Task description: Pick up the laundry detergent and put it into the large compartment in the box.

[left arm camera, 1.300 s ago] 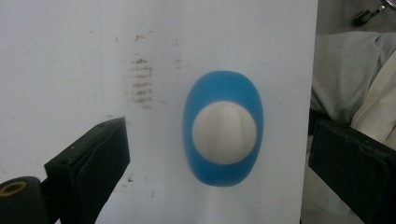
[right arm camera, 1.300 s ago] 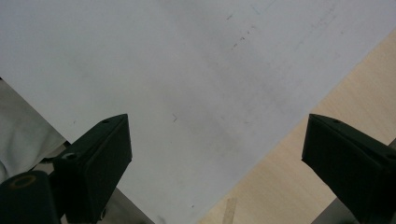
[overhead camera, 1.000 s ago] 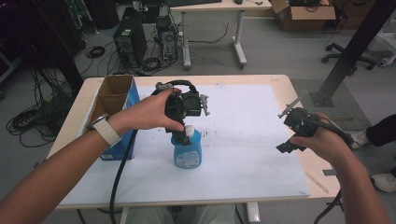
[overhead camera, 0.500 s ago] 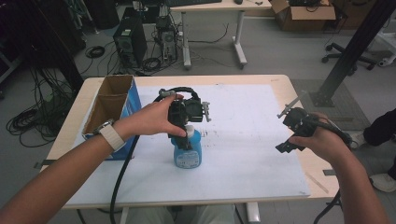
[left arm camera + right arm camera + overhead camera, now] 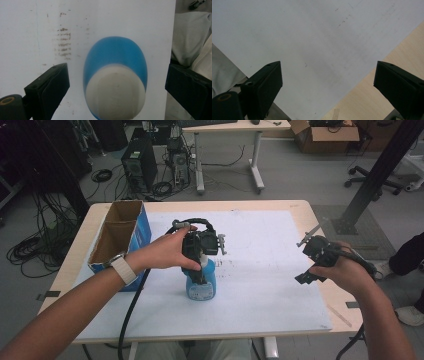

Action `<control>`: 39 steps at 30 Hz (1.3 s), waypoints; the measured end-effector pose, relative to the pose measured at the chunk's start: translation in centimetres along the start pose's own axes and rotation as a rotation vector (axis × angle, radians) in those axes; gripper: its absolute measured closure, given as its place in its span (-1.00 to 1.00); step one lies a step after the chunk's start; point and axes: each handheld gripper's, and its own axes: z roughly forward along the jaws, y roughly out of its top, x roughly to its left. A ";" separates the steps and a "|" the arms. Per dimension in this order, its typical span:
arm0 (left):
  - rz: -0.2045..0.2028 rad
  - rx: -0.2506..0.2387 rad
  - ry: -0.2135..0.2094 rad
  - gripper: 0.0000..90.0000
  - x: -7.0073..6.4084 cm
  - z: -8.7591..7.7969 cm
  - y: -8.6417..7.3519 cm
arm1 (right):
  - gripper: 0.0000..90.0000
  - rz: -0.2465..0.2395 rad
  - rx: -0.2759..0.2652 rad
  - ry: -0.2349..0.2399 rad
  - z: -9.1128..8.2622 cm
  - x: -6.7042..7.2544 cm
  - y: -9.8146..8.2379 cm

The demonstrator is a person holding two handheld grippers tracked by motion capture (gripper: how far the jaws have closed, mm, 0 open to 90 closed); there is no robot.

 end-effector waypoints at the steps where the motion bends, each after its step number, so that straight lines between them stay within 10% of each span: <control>1: -0.002 -0.001 0.000 -0.87 0.0 0.0 0.0 | -0.82 -0.001 0.001 0.000 0.0 0.0 0.0; 39: 0.003 0.009 -0.012 -0.51 0.2 0.6 -0.2 | -0.81 0.002 0.004 0.002 0.3 0.2 0.1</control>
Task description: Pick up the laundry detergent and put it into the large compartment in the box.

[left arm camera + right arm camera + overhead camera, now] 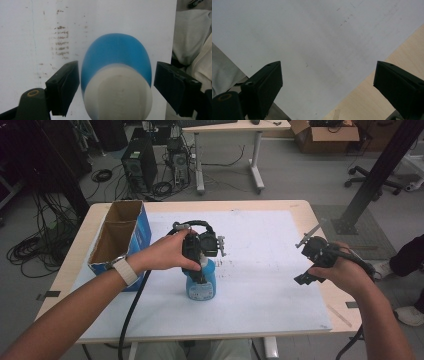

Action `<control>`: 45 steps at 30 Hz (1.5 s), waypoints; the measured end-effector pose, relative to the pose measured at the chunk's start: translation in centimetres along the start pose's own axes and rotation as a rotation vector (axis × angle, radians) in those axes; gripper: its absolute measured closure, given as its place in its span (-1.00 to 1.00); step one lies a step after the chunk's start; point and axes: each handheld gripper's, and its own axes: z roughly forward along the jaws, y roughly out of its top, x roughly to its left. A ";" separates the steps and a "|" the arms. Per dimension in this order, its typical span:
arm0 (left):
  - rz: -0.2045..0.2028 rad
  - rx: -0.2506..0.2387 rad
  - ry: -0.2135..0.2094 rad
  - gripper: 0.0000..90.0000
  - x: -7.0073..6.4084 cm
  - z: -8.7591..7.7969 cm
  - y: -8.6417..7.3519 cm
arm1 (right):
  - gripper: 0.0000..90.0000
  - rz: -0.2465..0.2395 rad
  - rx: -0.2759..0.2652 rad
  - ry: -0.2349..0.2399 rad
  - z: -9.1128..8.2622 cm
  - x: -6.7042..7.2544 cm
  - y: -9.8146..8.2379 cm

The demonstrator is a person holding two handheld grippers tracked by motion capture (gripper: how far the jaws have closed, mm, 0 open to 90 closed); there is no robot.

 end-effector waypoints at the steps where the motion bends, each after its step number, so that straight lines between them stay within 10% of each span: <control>1: -0.001 -0.004 0.003 -0.51 0.0 0.0 0.0 | -0.81 0.000 -0.001 0.000 0.0 0.0 0.0; 45: -0.001 0.011 0.008 -0.17 0.2 -0.4 -0.4 | -0.81 -0.005 0.000 -0.006 0.0 0.0 0.0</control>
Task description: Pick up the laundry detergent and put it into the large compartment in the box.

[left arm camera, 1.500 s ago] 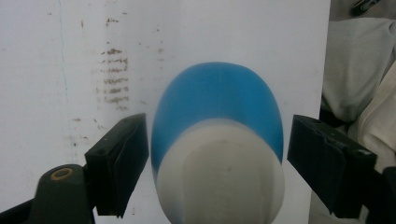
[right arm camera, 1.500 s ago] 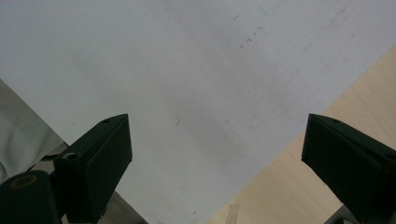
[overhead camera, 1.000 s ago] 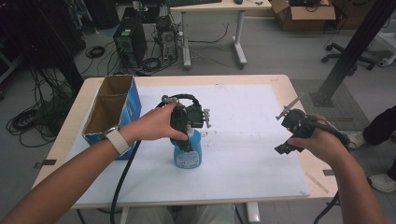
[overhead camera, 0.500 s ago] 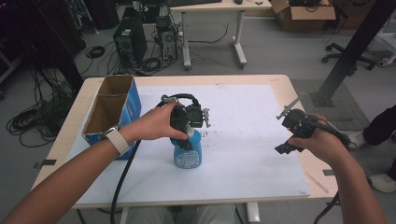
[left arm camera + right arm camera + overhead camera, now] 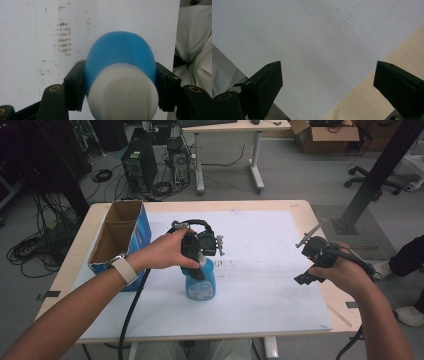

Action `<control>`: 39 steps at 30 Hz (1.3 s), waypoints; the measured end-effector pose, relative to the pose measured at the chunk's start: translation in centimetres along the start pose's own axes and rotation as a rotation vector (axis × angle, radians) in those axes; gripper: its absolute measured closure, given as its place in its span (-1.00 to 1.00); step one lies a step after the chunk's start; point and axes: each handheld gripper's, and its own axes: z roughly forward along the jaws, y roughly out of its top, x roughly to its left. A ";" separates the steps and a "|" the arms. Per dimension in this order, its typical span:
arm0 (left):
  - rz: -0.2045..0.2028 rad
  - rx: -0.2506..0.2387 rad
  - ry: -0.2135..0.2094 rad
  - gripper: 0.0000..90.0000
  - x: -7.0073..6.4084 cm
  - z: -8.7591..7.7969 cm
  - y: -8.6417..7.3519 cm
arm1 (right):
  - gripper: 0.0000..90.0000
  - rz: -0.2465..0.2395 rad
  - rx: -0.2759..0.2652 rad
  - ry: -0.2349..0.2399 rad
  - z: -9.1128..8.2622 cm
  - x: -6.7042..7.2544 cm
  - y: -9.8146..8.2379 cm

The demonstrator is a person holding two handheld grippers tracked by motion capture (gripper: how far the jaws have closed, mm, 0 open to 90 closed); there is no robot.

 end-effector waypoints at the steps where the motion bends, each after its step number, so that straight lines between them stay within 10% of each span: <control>1: -0.003 -0.002 -0.001 -0.16 0.0 -0.1 -0.1 | -0.81 -0.002 0.001 0.000 0.0 0.0 0.0; 9: -0.032 -0.011 0.043 -0.16 -0.3 -2.7 -0.1 | -0.81 -0.005 -0.003 -0.001 0.0 0.0 0.2; 39: -0.342 -0.063 0.141 -0.16 0.6 -17.2 -0.6 | -0.81 0.004 -0.017 0.001 0.3 -0.2 0.4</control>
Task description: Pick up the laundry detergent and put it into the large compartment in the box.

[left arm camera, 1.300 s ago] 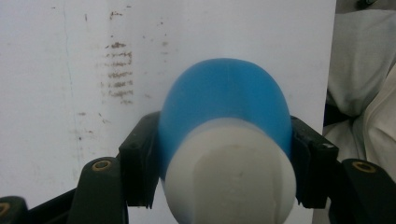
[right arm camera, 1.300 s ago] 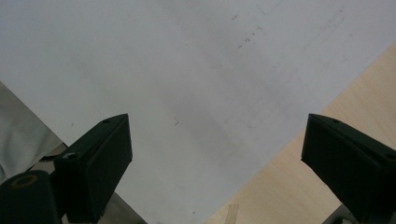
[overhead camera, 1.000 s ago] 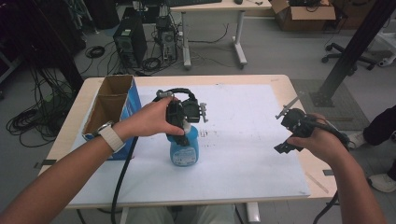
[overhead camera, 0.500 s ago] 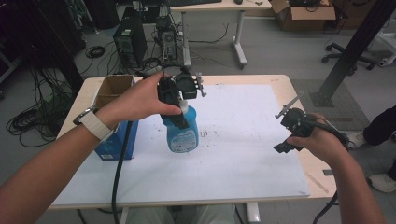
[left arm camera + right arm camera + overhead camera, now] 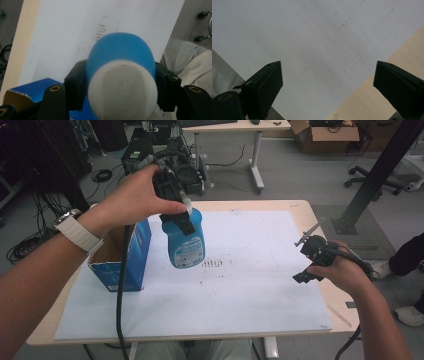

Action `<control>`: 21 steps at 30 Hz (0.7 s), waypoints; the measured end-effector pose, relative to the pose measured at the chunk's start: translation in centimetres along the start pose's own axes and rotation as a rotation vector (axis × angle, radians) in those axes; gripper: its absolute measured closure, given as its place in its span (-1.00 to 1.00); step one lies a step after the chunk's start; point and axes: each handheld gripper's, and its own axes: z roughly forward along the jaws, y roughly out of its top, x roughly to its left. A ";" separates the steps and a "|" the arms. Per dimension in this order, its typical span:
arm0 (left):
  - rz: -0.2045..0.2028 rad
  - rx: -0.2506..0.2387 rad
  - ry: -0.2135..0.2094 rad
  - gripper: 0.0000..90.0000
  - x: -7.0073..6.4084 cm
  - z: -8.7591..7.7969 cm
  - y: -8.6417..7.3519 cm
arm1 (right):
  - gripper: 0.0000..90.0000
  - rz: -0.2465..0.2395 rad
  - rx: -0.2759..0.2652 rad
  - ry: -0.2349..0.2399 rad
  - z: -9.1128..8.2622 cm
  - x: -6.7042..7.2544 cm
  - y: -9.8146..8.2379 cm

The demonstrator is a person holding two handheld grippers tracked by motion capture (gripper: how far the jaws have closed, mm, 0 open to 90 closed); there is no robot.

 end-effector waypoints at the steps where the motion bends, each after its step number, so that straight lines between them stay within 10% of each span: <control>1: -0.011 0.001 0.009 -0.16 0.2 -0.4 -0.1 | -0.81 -0.007 0.001 0.001 0.0 0.0 0.1; 12: -0.188 0.032 0.064 -0.16 2.4 -3.9 -1.2 | -0.81 -0.026 -0.011 -0.003 -0.3 0.2 0.9; 21: -0.418 0.040 0.107 -0.16 4.4 -6.2 -3.4 | -0.81 -0.051 -0.026 -0.002 -0.3 0.3 1.6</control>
